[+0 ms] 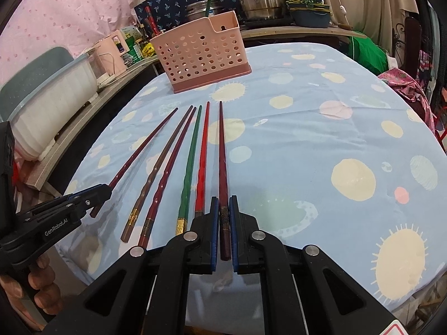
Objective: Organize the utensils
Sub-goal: 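Lift both chopsticks into the pink holder while both tools open to drop them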
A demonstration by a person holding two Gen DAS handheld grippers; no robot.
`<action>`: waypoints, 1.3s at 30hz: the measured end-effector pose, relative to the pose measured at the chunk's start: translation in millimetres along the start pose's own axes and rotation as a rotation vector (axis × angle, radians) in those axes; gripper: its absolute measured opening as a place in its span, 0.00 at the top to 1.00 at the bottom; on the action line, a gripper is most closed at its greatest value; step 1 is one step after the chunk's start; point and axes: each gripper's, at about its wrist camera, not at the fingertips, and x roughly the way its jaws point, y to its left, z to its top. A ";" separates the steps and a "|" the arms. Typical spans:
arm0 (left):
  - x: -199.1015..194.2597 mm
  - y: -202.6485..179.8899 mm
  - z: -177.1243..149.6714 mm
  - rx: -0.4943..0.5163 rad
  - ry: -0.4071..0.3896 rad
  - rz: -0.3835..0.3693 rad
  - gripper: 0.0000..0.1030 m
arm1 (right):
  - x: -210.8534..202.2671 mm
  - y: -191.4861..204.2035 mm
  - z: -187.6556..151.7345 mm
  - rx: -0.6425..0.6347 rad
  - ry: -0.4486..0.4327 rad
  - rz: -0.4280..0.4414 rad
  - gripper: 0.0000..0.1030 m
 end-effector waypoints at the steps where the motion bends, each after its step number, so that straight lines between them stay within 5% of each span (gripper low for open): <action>1: -2.1 0.1 2.1 -0.002 -0.001 -0.003 0.93 | -2.4 0.5 2.5 0.000 -0.005 -0.001 0.93; 17: -49.2 2.8 68.0 -0.021 -0.102 -0.007 0.93 | -48.9 4.9 79.4 -0.004 -0.145 -0.004 0.93; 39: -69.5 19.7 174.1 -0.058 -0.214 0.023 0.93 | -52.4 3.9 179.9 0.035 -0.258 0.039 0.93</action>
